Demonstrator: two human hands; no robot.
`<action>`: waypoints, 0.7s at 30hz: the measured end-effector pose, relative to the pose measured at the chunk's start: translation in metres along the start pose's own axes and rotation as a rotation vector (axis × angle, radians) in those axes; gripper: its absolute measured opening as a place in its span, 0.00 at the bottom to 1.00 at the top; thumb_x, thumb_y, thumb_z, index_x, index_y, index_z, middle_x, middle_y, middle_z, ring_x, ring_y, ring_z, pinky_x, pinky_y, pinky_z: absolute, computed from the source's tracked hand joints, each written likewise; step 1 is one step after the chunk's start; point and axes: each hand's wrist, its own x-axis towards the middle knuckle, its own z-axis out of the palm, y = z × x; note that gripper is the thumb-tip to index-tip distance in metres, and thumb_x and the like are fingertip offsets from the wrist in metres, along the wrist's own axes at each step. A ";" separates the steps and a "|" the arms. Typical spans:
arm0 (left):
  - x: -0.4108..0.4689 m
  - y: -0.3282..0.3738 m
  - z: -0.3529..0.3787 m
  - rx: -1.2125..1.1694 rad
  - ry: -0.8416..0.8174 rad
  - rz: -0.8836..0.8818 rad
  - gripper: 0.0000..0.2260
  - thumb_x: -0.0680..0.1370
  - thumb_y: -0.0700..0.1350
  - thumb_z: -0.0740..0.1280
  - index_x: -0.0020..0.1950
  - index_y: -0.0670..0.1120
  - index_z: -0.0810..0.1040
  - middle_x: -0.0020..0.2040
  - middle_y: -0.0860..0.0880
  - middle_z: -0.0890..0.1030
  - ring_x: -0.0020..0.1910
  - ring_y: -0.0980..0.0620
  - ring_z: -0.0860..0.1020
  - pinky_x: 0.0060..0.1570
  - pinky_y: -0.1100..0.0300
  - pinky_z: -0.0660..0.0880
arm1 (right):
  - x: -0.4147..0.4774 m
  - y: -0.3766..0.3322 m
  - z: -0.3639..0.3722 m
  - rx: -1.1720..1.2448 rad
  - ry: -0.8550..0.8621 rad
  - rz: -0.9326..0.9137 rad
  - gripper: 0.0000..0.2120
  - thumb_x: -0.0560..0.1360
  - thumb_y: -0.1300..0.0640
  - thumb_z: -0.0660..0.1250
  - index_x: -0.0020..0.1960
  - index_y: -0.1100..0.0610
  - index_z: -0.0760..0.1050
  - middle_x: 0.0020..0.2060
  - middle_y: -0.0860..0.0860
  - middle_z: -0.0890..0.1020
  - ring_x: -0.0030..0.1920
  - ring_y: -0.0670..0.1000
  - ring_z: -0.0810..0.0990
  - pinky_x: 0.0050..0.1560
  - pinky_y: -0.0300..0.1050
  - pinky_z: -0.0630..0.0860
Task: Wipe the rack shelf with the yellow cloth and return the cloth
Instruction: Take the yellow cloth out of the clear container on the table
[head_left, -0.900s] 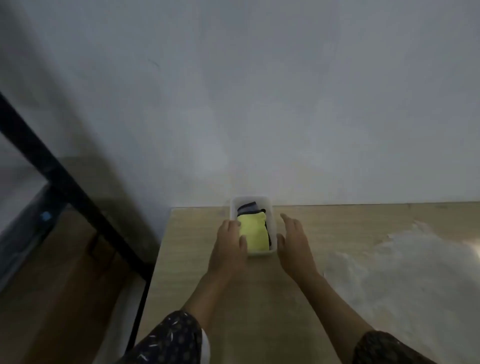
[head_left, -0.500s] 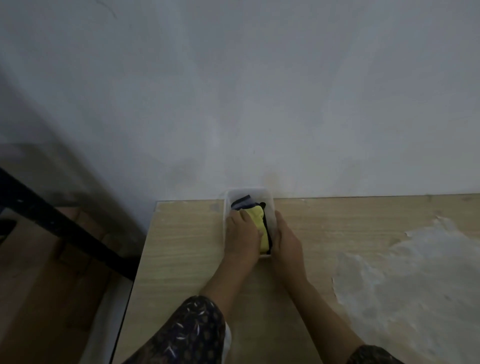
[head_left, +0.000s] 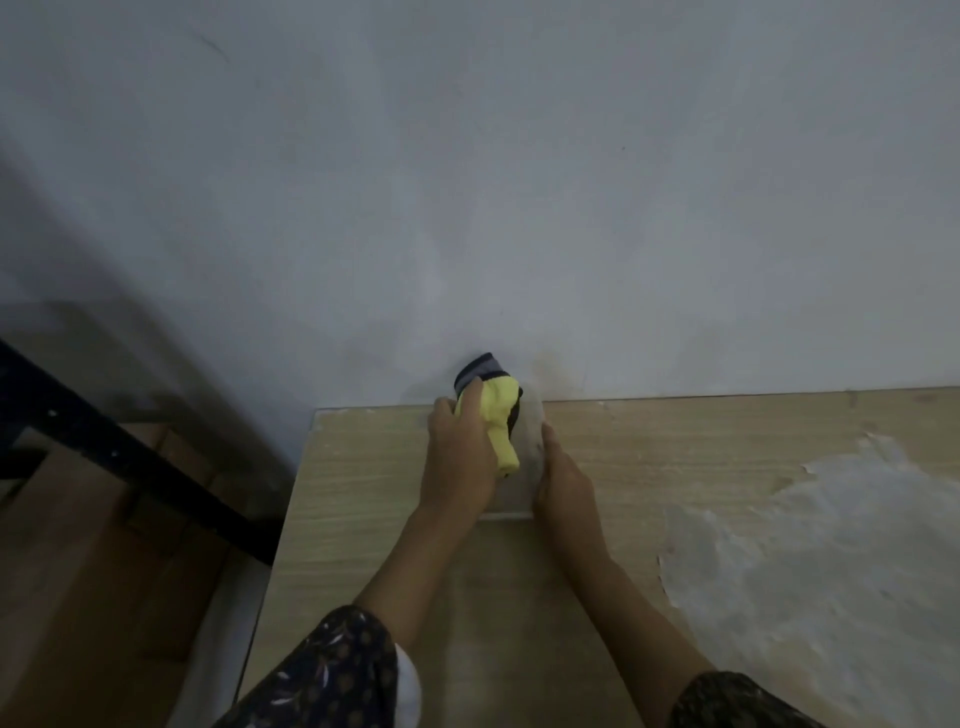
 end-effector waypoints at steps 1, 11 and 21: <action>-0.004 0.001 -0.007 -0.044 0.025 -0.015 0.22 0.80 0.36 0.56 0.75 0.48 0.62 0.56 0.44 0.69 0.50 0.46 0.71 0.47 0.57 0.68 | -0.001 -0.002 -0.002 -0.008 -0.013 0.014 0.28 0.80 0.65 0.53 0.78 0.55 0.51 0.72 0.58 0.67 0.70 0.58 0.69 0.66 0.48 0.67; -0.072 0.007 -0.091 -0.453 0.072 -0.013 0.25 0.76 0.50 0.57 0.74 0.50 0.66 0.64 0.49 0.74 0.60 0.57 0.73 0.57 0.63 0.69 | -0.067 -0.107 -0.039 0.867 -0.141 0.108 0.16 0.81 0.46 0.56 0.59 0.51 0.78 0.54 0.51 0.84 0.54 0.51 0.83 0.50 0.48 0.79; -0.203 0.007 -0.212 -0.545 0.179 -0.056 0.26 0.78 0.47 0.66 0.74 0.54 0.61 0.58 0.55 0.72 0.55 0.62 0.74 0.57 0.64 0.72 | -0.221 -0.192 -0.023 1.147 -0.162 -0.006 0.17 0.77 0.69 0.58 0.57 0.54 0.78 0.49 0.55 0.84 0.46 0.53 0.83 0.46 0.49 0.79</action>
